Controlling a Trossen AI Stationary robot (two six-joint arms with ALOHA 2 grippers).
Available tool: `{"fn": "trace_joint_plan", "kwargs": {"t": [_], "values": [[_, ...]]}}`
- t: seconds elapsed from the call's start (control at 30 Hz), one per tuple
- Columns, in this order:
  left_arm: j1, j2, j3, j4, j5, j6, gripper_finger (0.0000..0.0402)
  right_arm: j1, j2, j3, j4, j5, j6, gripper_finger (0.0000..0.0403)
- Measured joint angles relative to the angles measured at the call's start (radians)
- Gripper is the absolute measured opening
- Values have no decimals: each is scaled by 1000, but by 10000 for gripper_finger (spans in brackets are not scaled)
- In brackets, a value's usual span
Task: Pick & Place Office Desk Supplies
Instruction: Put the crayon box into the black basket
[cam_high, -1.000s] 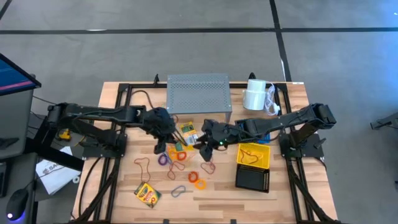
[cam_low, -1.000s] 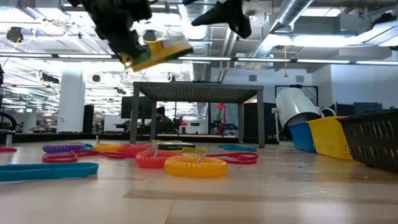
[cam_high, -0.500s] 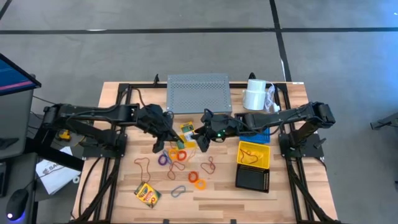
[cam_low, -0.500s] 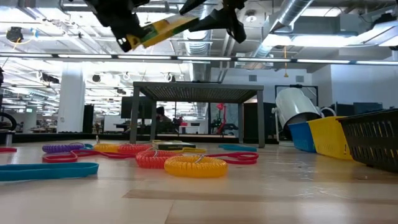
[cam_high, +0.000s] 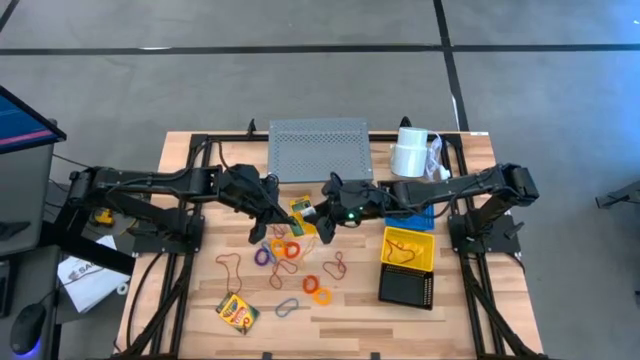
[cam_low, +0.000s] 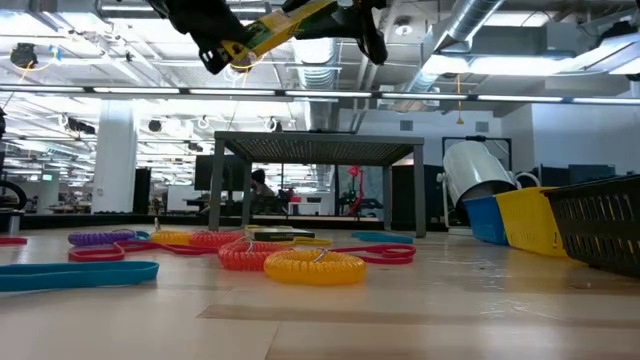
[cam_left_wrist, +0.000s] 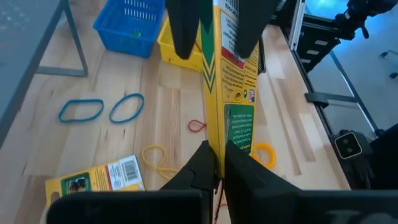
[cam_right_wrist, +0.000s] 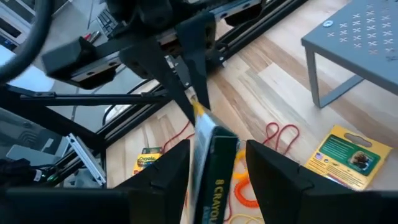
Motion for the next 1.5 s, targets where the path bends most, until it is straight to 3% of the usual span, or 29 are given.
{"fn": "trace_joint_plan", "kwargs": {"t": [0.2, 0.43, 0.7, 1.2, 1.37, 1.5], "values": [[0, 0, 0, 40, 0, -1, 6, 2, 3, 0, 6, -26, 0, 113], [0, 0, 0, 62, -1, -4, 6, 5, 3, 0, 9, -29, -23, 27], [0, -16, 0, 63, 4, -24, 17, 7, 3, -1, 35, -48, -30, 25], [2, -91, 2, 99, -42, -27, 113, 6, -3, 0, 94, -99, -27, 25], [2, -134, 1, 98, -82, -27, 138, 9, -78, 3, -14, -98, -28, 25], [2, -186, 0, 77, -110, -28, 154, 25, -166, 0, -173, -32, -28, 25]]}}
